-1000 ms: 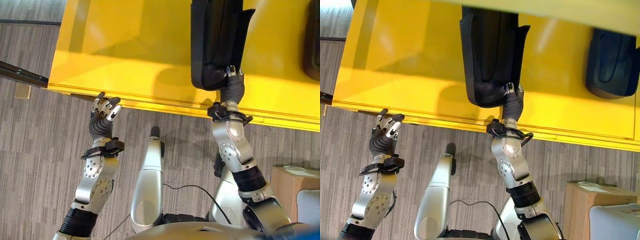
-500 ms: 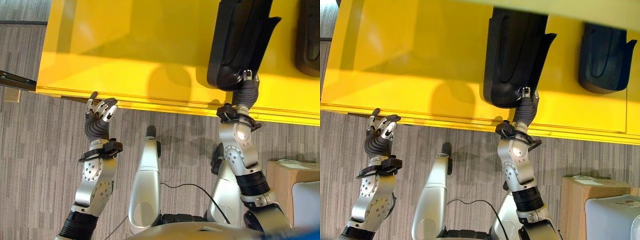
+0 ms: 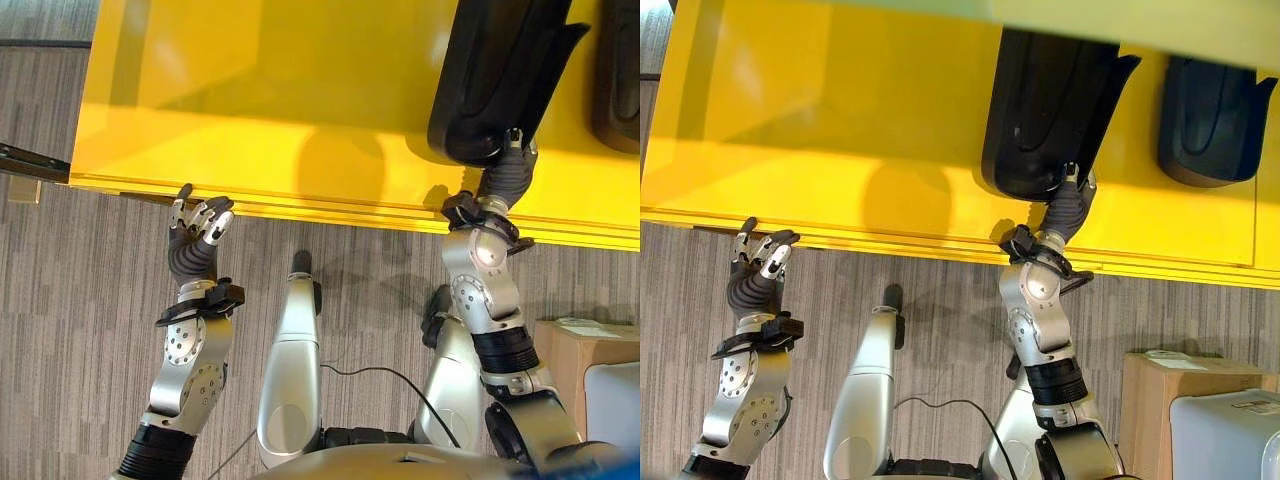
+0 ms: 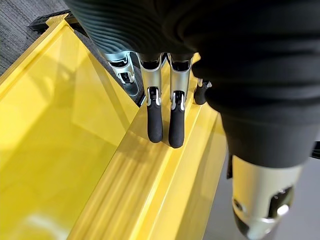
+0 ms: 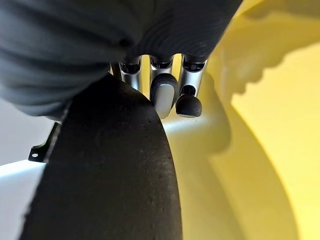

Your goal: Move parts from the plastic box to the shelf.

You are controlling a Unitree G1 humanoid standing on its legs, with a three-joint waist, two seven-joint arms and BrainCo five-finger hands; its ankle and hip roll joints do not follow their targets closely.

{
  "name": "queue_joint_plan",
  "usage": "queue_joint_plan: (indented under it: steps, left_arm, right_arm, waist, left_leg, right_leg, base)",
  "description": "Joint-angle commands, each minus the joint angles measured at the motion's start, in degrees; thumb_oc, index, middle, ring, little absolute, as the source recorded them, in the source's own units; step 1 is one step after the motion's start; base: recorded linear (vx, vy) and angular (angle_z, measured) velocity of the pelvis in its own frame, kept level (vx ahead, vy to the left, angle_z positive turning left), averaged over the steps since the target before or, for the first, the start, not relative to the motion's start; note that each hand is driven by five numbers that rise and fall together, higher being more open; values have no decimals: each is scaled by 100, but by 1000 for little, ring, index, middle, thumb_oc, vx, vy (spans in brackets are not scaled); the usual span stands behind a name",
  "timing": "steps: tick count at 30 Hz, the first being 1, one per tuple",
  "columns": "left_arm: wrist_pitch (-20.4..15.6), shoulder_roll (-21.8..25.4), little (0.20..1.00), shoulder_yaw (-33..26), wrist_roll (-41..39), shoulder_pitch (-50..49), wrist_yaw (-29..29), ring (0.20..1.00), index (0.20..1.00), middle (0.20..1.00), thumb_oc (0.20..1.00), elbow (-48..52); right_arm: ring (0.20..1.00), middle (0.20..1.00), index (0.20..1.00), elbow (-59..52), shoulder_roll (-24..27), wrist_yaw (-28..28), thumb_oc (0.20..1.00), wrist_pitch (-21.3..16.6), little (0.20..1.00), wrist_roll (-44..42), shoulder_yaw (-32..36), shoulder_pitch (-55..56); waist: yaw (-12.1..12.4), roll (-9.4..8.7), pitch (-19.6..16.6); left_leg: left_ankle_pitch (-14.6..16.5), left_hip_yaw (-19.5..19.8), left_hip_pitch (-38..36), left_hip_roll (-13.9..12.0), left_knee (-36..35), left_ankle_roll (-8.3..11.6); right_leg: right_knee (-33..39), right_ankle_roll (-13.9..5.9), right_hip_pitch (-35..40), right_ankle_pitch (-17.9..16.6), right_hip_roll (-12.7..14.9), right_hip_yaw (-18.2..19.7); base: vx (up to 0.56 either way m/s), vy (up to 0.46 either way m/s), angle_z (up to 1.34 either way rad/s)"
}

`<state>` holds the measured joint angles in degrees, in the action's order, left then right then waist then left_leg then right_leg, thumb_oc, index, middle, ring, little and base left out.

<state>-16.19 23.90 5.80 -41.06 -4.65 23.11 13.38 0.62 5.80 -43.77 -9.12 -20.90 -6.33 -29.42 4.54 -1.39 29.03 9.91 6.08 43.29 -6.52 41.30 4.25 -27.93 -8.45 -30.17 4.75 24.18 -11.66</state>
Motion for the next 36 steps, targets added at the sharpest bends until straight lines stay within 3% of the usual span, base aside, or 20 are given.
queue_joint_plan:
  steps: [1,9,10,11,23,36]
  left_arm:
    - [-82,18,1000,320,211,507,-128,1000,1000,1000,1000,548]
    - [-113,33,1000,381,187,574,-158,1000,1000,1000,1000,492]
    - [-121,24,1000,396,167,577,-159,1000,1000,1000,1000,480]
    - [-128,21,1000,398,167,576,-141,1000,1000,1000,1000,484]
    - [-44,5,1000,349,214,588,-48,1000,1000,1000,1000,511]
    - [84,-115,1000,60,319,396,70,1000,1000,1000,1000,623]
  right_arm:
    - [200,200,200,-24,262,-147,200,-112,200,294,347,-442]
    - [200,200,200,396,262,-245,200,-20,200,333,375,-667]
    - [934,934,934,440,255,-283,934,-11,934,331,376,-685]
    - [1000,1000,1000,423,235,-295,1000,-34,1000,298,391,-695]
    - [1000,1000,1000,-530,55,-21,1000,-351,1000,15,231,-233]
    - [1000,1000,1000,-1774,117,672,1000,-625,1000,-410,-162,863]
  waist:
    - [1,300,76]
    - [48,325,76]
    - [57,325,76]
    - [59,328,76]
    - [-49,271,76]
    - [-286,107,76]
  left_leg:
    - [62,-318,-338,-108,-350,35]
    - [69,-295,-339,-108,-346,35]
    - [69,-290,-341,-109,-346,37]
    - [67,-286,-332,-108,-343,39]
    - [56,-314,-284,-141,-330,40]
    - [36,-370,-307,-220,-333,70]
  right_leg:
    - [-1180,158,-33,812,-28,97]
    - [-1244,168,-22,852,-35,79]
    - [-1247,166,-26,850,-40,80]
    - [-1254,168,-40,848,-40,81]
    - [-1292,176,-121,866,-60,105]
    - [-1274,184,-173,819,-105,162]
  base:
    - [0,0,0]
    - [0,0,0]
    - [0,0,0]
    - [0,0,0]
    - [0,0,0]
    - [-1,0,-1]
